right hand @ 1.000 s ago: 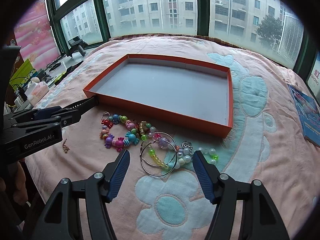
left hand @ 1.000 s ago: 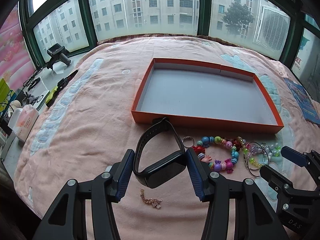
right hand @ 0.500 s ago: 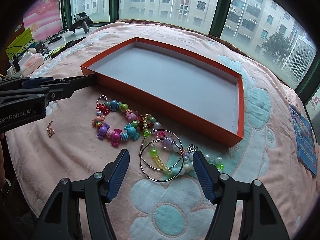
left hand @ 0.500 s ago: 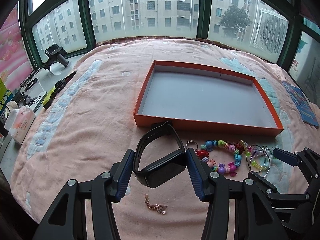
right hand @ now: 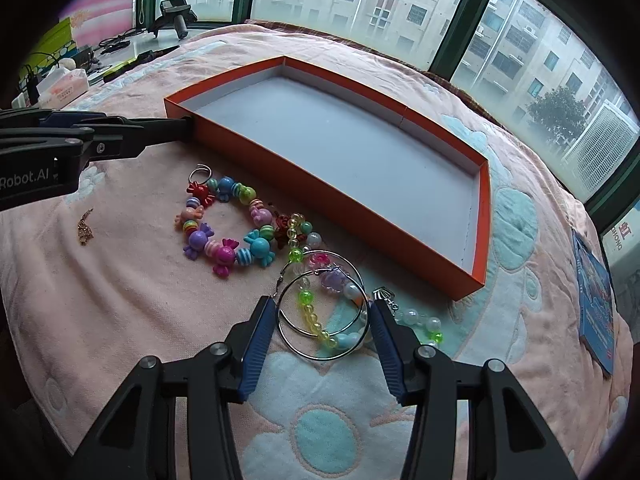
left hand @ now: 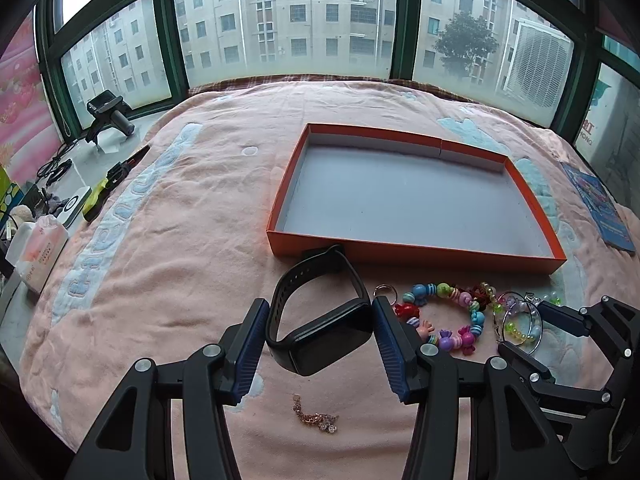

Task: Organize jewelry
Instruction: 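Grasp the silver hoop earring with the right tool while the left tool holds the watch band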

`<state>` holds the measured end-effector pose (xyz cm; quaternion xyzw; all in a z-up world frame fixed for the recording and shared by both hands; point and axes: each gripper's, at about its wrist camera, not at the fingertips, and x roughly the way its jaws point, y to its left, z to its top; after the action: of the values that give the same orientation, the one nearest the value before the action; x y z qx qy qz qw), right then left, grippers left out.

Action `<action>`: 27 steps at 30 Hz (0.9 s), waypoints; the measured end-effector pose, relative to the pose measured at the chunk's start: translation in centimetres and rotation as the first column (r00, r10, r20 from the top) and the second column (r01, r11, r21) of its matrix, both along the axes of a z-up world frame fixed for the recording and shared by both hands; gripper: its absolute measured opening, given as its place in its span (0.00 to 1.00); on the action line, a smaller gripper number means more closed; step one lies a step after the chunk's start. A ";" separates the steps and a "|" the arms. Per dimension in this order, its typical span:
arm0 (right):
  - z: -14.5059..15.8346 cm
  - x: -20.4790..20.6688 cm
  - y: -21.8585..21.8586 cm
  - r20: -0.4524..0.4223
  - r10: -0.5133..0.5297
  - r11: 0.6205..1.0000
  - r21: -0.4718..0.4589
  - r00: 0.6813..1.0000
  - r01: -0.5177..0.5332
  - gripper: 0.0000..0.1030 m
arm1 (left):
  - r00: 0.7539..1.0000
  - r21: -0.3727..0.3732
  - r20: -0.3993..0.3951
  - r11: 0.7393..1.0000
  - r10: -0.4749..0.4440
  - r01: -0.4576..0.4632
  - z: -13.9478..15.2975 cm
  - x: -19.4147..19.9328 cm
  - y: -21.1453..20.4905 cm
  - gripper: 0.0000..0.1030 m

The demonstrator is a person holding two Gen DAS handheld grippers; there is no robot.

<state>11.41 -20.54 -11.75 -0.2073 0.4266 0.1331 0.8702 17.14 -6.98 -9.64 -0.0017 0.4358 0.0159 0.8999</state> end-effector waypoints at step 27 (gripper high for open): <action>7.3 -1.9 -2.4 0.080 -0.203 0.912 0.377 0.976 0.159 0.53 | 0.987 0.018 0.155 0.999 -0.044 0.041 8.6 -3.1 -0.2 0.54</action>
<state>9.48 -22.95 -4.42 -0.0072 0.3596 0.1173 0.9257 14.08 -7.19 -1.07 0.0131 0.3640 -0.0002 0.9313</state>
